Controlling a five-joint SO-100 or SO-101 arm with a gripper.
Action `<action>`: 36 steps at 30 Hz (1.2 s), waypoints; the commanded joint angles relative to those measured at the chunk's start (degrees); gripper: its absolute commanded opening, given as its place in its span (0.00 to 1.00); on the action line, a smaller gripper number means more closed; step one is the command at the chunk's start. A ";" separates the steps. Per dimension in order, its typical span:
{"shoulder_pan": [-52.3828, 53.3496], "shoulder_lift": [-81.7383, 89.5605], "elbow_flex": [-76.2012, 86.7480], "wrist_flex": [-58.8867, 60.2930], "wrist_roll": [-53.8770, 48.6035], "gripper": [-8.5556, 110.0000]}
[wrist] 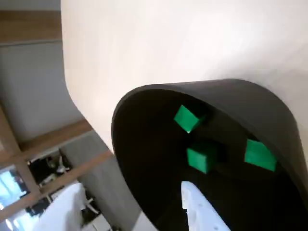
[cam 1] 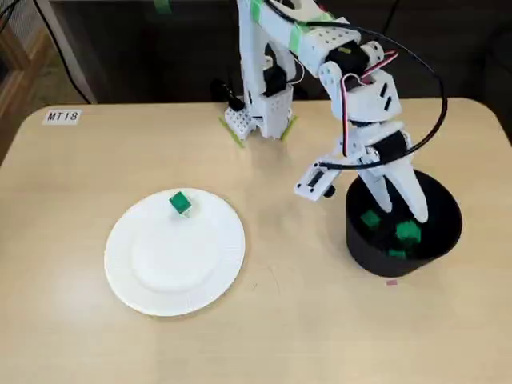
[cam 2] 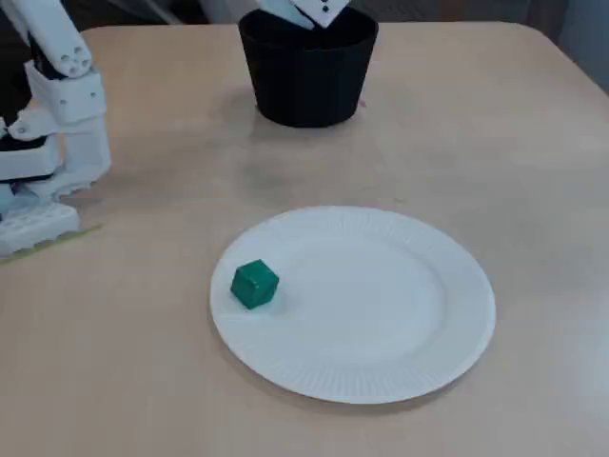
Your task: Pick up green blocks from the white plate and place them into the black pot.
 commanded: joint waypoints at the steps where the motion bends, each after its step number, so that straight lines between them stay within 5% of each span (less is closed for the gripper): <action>1: 4.31 4.39 -1.58 2.55 -0.26 0.11; 2: 6.59 4.92 -2.29 4.31 0.09 0.05; 17: 53.35 -3.87 -6.86 22.06 6.59 0.05; 36: 68.20 -23.91 -24.43 48.08 12.57 0.05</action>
